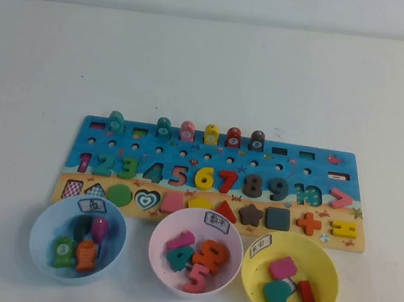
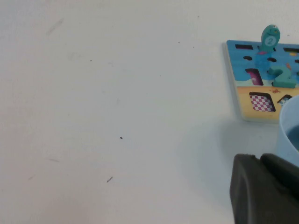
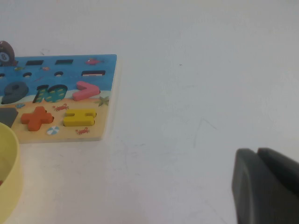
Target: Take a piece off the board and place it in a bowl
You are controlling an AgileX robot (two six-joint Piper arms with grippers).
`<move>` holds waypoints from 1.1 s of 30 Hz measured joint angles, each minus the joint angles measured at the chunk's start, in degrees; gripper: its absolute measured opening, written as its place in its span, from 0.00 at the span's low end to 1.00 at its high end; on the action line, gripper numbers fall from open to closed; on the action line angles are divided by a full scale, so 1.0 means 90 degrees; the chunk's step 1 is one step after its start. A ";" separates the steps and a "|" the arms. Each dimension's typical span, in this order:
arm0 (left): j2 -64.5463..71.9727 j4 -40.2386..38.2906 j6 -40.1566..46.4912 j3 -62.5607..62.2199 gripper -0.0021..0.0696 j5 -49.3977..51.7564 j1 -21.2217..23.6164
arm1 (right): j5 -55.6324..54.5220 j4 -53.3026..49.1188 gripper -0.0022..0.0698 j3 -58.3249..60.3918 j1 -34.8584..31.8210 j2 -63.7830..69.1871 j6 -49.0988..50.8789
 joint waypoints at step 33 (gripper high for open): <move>0.0000 -0.2465 -0.1650 0.0000 0.02 -0.1917 0.0000 | 0.0000 0.0000 0.01 0.0000 0.0000 0.0000 0.0000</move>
